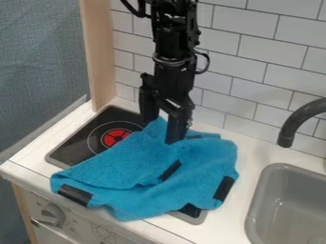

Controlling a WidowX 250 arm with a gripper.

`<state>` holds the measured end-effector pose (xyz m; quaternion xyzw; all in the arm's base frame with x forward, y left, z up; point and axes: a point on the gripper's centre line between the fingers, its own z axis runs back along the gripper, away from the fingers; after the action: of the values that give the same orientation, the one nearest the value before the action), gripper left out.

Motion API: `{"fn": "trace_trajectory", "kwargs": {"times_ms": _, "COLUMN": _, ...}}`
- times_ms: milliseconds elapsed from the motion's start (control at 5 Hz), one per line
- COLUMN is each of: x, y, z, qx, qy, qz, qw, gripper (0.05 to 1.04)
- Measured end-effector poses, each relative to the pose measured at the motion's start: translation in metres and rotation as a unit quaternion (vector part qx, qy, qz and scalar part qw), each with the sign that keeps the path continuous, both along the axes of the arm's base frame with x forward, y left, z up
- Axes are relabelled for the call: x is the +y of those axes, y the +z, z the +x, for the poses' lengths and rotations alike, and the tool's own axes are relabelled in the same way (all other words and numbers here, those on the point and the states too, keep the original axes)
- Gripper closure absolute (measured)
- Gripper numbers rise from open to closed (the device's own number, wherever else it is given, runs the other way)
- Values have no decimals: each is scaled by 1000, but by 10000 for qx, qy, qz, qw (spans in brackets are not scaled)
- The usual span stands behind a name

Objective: Fold the cloth from the right to the left

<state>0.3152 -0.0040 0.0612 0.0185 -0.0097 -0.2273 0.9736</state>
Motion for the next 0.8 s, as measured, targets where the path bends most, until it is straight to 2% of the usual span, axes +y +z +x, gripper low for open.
{"fn": "trace_trajectory", "kwargs": {"times_ms": 200, "x": -4, "y": -10, "z": -4, "qx": 164, "qy": -2, "qz": -80, "qw": 9998, "gripper": 84}}
{"fn": "trace_trajectory", "kwargs": {"times_ms": 400, "x": -33, "y": -19, "z": 8, "qx": 102, "qy": -6, "qz": -593, "qw": 9982, "gripper": 84}}
{"fn": "trace_trajectory", "kwargs": {"times_ms": 600, "x": -56, "y": -21, "z": 13, "qx": 52, "qy": 61, "qz": -523, "qw": 9986, "gripper": 84}}
{"fn": "trace_trajectory", "kwargs": {"times_ms": 800, "x": -76, "y": -31, "z": 17, "qx": -137, "qy": 150, "qz": -386, "qw": 9990, "gripper": 84}}
